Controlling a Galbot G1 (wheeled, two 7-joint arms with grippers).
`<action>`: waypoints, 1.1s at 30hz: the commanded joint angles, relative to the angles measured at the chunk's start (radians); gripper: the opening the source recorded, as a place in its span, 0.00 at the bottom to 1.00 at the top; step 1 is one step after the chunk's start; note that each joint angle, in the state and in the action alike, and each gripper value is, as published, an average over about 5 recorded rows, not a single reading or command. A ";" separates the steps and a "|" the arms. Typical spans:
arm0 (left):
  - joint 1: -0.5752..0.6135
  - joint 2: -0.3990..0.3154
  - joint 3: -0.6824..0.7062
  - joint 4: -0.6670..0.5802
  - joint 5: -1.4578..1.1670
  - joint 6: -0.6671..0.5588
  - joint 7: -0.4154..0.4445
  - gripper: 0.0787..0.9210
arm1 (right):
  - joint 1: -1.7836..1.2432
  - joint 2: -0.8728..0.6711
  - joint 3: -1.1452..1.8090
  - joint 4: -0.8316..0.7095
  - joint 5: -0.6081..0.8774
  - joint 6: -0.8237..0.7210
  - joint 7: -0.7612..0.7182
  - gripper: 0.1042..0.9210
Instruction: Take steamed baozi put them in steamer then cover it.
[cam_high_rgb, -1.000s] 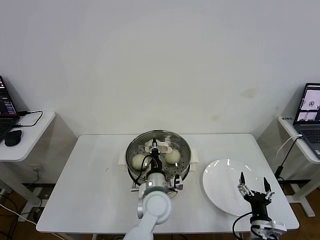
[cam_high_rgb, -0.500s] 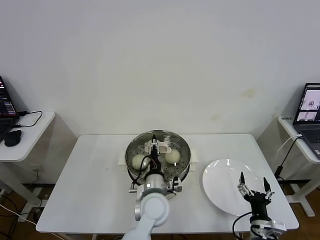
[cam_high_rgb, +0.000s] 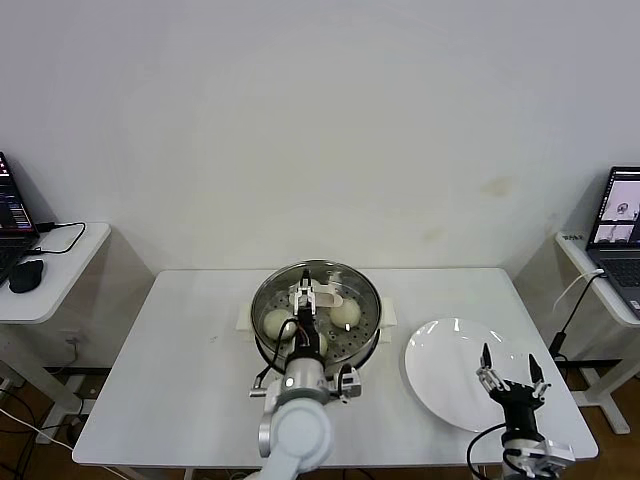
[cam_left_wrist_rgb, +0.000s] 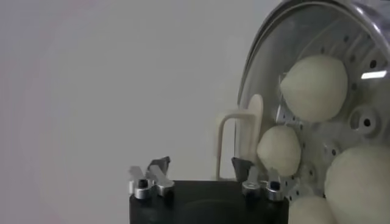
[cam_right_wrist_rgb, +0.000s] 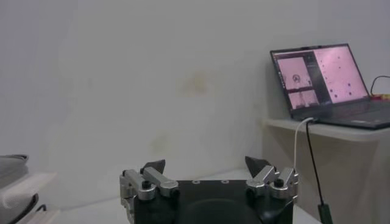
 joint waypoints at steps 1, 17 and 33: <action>0.041 0.026 0.003 -0.121 -0.025 0.000 0.015 0.88 | -0.005 0.000 -0.007 0.001 -0.005 -0.001 0.000 0.88; 0.155 0.229 -0.448 -0.353 -0.819 -0.173 -0.167 0.88 | -0.049 -0.126 -0.153 0.034 -0.041 -0.068 0.028 0.88; 0.466 0.237 -0.878 -0.126 -1.822 -0.470 -0.284 0.88 | -0.046 -0.302 -0.284 -0.020 -0.001 -0.106 0.083 0.88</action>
